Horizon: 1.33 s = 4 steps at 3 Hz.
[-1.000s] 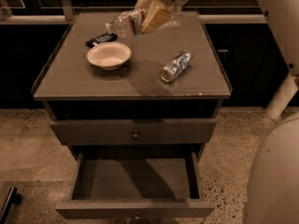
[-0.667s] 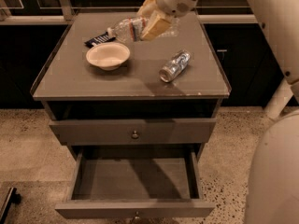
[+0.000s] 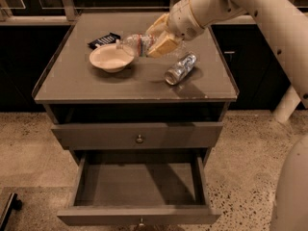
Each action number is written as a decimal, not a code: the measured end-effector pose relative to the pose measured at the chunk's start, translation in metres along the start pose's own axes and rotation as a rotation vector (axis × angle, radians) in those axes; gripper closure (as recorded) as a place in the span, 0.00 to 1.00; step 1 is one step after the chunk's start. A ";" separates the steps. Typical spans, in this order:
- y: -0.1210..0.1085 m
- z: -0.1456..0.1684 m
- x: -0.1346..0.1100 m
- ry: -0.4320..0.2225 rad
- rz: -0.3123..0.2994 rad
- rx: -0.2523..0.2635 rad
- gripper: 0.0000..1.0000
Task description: Pick water bottle from middle drawer and place on counter
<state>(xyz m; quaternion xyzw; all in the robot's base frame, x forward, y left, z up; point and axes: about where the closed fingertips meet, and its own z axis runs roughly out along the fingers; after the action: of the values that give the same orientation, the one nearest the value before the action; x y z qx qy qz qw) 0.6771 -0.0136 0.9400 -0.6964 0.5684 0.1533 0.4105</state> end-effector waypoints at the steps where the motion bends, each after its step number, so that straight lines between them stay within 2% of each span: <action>1: 0.010 0.008 0.013 -0.031 0.048 0.006 1.00; 2: 0.011 0.009 0.014 -0.031 0.050 0.006 0.82; 4: 0.011 0.009 0.014 -0.031 0.050 0.006 0.36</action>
Offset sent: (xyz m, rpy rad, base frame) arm -0.0030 -0.0023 -0.0156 0.0383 0.0290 -0.0190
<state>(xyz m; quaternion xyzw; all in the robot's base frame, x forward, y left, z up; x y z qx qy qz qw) 0.6735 -0.0165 0.9211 -0.6781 0.5797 0.1728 0.4175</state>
